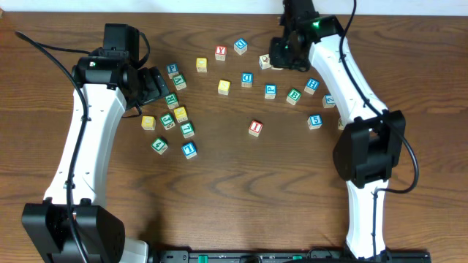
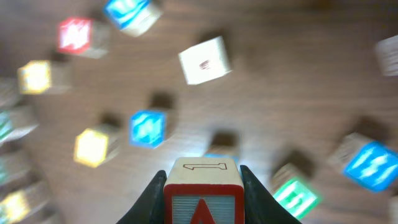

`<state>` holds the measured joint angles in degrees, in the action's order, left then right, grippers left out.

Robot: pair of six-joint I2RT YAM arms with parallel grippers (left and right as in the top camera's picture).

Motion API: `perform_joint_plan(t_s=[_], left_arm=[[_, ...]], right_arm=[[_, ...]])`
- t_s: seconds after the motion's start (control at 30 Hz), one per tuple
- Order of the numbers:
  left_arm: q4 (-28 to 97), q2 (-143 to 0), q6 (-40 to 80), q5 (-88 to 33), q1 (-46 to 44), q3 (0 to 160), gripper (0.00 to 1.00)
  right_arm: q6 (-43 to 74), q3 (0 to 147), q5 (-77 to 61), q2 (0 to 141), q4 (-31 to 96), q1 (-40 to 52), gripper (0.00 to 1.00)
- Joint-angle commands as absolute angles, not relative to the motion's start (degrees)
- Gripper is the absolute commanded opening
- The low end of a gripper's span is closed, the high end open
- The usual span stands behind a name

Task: Spell out AI2
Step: 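Grasp the red-bordered A block with the right gripper, then carry the A block to the center and set it left of the I block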

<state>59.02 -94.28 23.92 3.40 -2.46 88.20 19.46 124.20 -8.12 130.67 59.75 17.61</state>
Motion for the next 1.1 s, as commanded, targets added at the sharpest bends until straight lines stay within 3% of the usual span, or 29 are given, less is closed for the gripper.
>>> perform_joint_plan(t_s=[0.0,0.33,0.6,0.73,1.07], left_arm=[[59.3,-94.4,23.6,4.6,-2.5,88.7,0.98],[59.3,-94.4,23.6,4.6,-2.5,88.7,0.98],[59.3,-94.4,23.6,4.6,-2.5,88.7,0.98],[59.3,-94.4,23.6,4.6,-2.5,88.7,0.98],[59.3,-94.4,23.6,4.6,-2.5,88.7,0.98]], right_arm=[[18.0,124.3,-15.3,130.7,61.7,20.7,0.20],[19.9,123.0,-15.2,130.8,66.8,29.2,0.19],[28.2,117.8,-9.6,130.9,65.3,34.3,0.18],[30.9,114.3,-6.1,130.9,63.5,35.4,0.24],[33.1,108.2,-1.8,130.9,62.4,35.4,0.21]])
